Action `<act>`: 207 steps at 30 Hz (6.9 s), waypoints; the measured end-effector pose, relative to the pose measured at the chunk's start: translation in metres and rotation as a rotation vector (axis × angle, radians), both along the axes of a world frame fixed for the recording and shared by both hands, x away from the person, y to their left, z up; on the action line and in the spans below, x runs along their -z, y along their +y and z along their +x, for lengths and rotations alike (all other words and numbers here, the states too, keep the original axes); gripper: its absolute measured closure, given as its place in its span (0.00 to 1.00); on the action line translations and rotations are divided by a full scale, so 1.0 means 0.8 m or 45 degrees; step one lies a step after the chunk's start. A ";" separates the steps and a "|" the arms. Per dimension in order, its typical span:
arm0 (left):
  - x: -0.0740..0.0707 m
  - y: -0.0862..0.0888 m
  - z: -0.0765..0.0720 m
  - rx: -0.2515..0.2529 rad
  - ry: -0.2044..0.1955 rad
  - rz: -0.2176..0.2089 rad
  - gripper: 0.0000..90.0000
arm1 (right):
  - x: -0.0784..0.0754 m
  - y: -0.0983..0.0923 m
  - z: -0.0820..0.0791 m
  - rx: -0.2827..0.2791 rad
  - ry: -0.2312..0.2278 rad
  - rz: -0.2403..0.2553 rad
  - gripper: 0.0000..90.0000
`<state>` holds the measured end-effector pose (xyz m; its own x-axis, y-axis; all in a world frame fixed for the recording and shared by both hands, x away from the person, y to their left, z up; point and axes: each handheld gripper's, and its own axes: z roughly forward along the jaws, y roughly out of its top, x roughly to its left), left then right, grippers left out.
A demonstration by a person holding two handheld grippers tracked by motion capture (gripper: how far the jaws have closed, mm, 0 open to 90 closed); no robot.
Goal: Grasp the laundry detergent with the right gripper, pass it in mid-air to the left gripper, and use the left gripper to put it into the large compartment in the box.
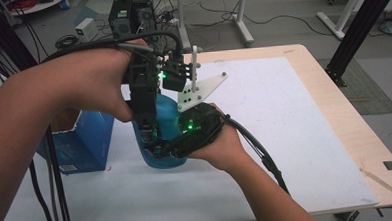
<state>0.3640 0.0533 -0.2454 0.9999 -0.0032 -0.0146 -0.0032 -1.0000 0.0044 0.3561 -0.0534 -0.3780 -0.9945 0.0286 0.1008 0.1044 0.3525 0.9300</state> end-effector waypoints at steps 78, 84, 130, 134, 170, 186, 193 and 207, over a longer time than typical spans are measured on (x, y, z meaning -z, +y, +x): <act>-0.038 0.019 0.012 -0.166 0.019 0.058 0.44 | -0.027 -0.091 -0.004 0.192 -0.071 -0.188 0.01; -0.072 0.039 0.017 -0.272 0.029 0.031 0.44 | -0.047 -0.106 -0.004 0.165 -0.101 -0.289 0.00; -0.104 0.250 0.081 -1.494 0.067 0.080 0.44 | -0.086 -0.116 -0.006 0.180 -0.166 -0.451 0.01; -0.074 0.248 0.088 -1.417 0.082 0.077 0.44 | -0.085 -0.116 -0.005 0.185 -0.168 -0.450 0.01; 0.066 0.246 0.093 -0.920 0.052 0.049 0.44 | -0.073 -0.113 -0.004 0.207 -0.138 -0.495 0.01; 0.065 0.246 0.092 -0.878 0.059 0.039 0.34 | -0.071 -0.110 -0.002 0.202 -0.129 -0.501 0.01; 0.057 0.244 0.089 -0.864 0.049 0.044 0.30 | -0.071 -0.110 -0.002 0.203 -0.132 -0.497 0.01; 0.026 0.237 0.080 -0.822 0.016 0.075 0.22 | -0.075 -0.115 -0.003 0.194 -0.126 -0.478 0.01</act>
<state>0.4280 0.2431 -0.2661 0.8002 0.5997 -0.0081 0.5985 -0.7993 -0.0546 0.3536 -0.1452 -0.3178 -0.9805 0.1924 -0.0407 0.0977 0.6564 0.7481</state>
